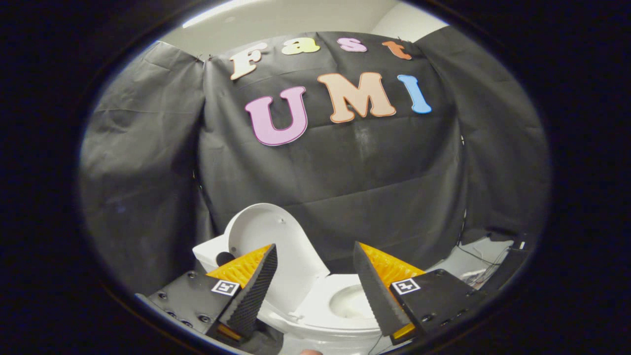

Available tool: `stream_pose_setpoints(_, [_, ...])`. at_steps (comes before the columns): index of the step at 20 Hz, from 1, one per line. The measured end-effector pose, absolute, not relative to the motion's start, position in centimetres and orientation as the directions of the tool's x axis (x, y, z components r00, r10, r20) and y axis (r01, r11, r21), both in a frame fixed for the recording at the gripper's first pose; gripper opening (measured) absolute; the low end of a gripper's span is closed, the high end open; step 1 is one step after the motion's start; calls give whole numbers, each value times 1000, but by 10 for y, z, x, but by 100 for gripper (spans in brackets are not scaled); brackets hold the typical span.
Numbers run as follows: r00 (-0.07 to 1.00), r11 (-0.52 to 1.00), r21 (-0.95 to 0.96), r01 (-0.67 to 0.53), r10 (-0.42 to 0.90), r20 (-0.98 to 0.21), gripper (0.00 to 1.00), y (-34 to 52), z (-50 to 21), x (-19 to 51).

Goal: Open the toilet lid.

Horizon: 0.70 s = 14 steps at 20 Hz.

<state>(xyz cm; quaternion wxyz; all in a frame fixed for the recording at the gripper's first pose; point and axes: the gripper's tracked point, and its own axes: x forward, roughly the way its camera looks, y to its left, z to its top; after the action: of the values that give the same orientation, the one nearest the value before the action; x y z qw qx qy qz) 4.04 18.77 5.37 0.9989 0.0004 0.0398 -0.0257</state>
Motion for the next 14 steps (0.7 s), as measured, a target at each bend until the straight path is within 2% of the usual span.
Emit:
stream_pose_setpoints(7, [987,991,-117,62,-78,-137,96,123,19,30])
stream_pose_setpoints(14, [992,996,-29,85,-88,-91,96,104,-1,46])
